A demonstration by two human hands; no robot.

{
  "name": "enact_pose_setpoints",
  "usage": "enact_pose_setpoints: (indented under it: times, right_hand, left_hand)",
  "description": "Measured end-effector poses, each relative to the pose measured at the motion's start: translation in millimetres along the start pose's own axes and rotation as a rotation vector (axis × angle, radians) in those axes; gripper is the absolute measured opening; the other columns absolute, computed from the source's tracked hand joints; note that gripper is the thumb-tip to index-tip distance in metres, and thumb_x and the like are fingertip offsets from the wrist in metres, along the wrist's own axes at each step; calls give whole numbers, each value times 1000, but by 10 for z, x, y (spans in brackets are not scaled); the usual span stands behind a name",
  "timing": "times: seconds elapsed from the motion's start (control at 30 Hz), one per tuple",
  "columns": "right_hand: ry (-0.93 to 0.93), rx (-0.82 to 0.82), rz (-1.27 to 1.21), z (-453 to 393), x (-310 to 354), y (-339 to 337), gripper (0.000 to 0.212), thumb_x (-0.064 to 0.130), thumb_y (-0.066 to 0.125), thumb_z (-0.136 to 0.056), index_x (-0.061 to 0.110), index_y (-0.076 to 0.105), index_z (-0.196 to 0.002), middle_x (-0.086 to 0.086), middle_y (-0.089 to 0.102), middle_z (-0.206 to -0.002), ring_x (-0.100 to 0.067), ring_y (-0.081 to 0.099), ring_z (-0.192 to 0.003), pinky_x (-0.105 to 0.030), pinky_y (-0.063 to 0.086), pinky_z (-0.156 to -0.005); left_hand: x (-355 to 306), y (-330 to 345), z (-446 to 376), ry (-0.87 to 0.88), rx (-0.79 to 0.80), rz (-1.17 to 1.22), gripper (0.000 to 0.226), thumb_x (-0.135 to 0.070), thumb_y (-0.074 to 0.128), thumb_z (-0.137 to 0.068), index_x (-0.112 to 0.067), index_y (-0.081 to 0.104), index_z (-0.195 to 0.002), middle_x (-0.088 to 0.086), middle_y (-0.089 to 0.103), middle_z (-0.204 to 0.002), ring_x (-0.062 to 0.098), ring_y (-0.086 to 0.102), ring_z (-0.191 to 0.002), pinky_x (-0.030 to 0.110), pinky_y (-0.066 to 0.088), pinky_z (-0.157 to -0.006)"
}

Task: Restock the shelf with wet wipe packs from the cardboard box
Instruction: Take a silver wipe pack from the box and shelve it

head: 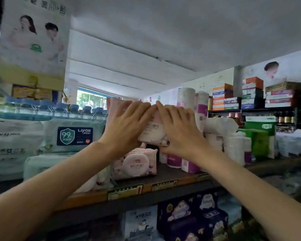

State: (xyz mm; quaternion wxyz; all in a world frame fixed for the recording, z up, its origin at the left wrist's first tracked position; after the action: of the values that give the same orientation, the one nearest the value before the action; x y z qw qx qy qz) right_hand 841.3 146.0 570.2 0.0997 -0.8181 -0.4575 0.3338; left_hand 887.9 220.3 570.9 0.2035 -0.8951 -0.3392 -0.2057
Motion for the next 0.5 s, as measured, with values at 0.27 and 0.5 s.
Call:
enact_pose_setpoints:
  times: [0.27, 0.5]
  right_hand:
    - [-29, -285, -102, -567, -548, 615, 107, 47, 81, -46, 9, 33, -133, -14, 52, -121, -25, 37, -104, -48, 43, -85]
    - [-166, -233, -183, -862, -209, 1417, 107, 57, 78, -43, 9, 38, -130, -9, 52, -120, -23, 39, -104, -44, 45, -83]
  left_hand:
    - [427, 511, -372, -48, 60, -309, 105, -53, 78, -44, -6, 39, -130, 16, 57, -112, 33, 49, -101, 45, 34, -95]
    - [705, 1235, 40, -161, 359, -418, 116, -72, 74, -37, -10, 38, -128, 14, 60, -104, 32, 56, -90, 43, 49, -80]
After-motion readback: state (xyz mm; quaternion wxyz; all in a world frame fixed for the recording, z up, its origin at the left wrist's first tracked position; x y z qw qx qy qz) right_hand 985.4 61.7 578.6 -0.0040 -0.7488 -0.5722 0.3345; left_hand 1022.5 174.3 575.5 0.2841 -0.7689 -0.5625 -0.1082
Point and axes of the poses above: each hand's wrist, its own z-axis away from the middle knuckle, its own y-axis out of the palm, x = y × z, the point moved 9 cm from there along -z, towards the middle knuckle
